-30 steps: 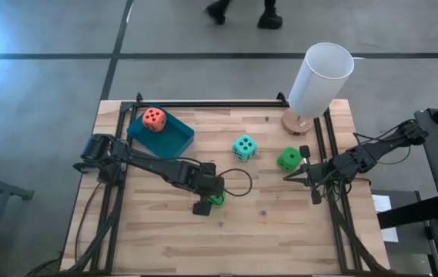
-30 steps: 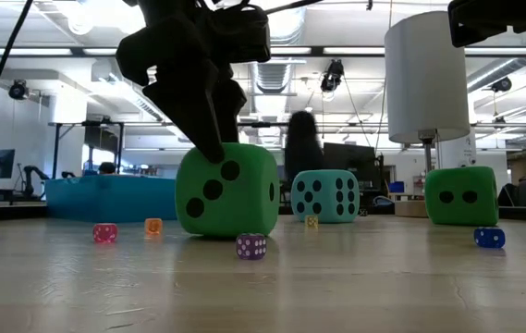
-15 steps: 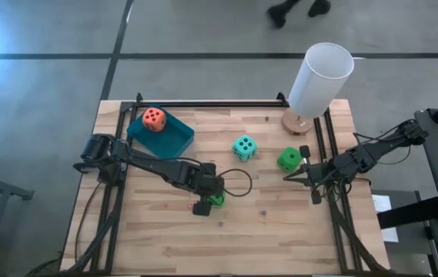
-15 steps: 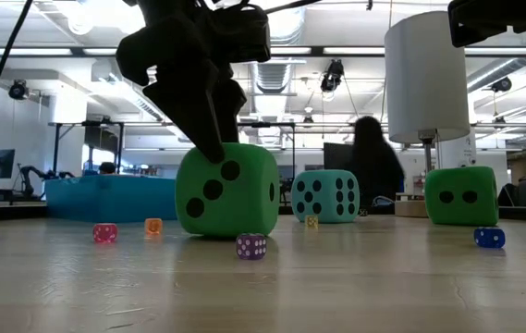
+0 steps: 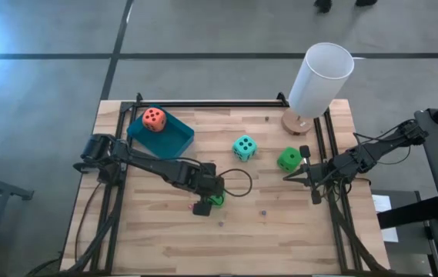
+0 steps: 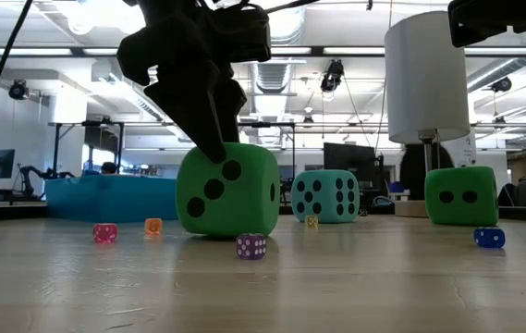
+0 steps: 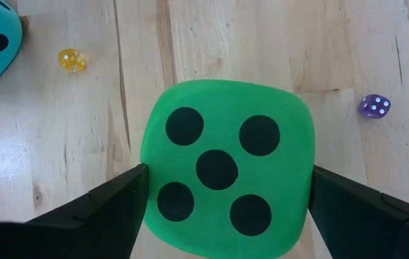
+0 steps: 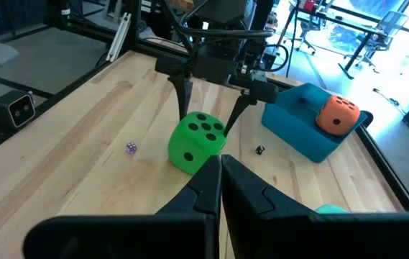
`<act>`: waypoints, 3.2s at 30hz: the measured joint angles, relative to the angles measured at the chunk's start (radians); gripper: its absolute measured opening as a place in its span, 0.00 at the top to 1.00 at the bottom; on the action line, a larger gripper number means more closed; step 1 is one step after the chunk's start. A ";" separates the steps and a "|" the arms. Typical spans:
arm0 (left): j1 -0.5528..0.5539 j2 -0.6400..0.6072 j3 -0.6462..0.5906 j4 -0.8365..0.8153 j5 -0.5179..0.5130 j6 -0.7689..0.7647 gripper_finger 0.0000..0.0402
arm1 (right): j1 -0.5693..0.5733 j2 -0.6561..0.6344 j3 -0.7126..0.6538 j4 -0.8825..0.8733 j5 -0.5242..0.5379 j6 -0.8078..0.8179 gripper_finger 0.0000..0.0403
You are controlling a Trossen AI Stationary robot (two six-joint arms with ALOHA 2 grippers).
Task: Pick & Place Dice
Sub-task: Put the big green dice on the left into the blue bin
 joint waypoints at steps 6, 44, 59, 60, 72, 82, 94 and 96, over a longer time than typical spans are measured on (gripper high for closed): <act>0.000 0.000 0.000 0.001 0.000 0.000 0.13 | 0.000 0.000 0.000 0.000 0.000 0.000 0.98; 0.000 -0.007 0.007 0.014 -0.007 -0.001 0.17 | 0.000 0.000 0.000 0.000 0.000 0.000 0.98; -0.001 -0.050 0.006 0.015 -0.003 -0.034 0.23 | 0.000 0.000 0.000 0.000 0.000 0.000 0.98; -0.001 -0.050 0.006 0.021 0.002 -0.034 0.23 | 0.000 0.000 0.000 0.000 0.000 0.000 0.98; -0.001 -0.049 -0.016 0.050 0.046 -0.034 0.10 | 0.000 0.000 0.000 0.000 0.000 0.000 0.98; 0.007 -0.050 -0.059 0.094 0.042 -0.034 0.03 | 0.000 0.000 0.000 0.000 0.000 0.000 0.98; 0.007 -0.065 -0.057 0.096 0.049 -0.033 0.03 | 0.000 0.000 0.000 0.000 0.000 0.000 0.98; 0.007 -0.073 -0.057 0.097 0.049 -0.030 0.03 | 0.000 0.000 0.000 0.000 0.000 0.000 0.98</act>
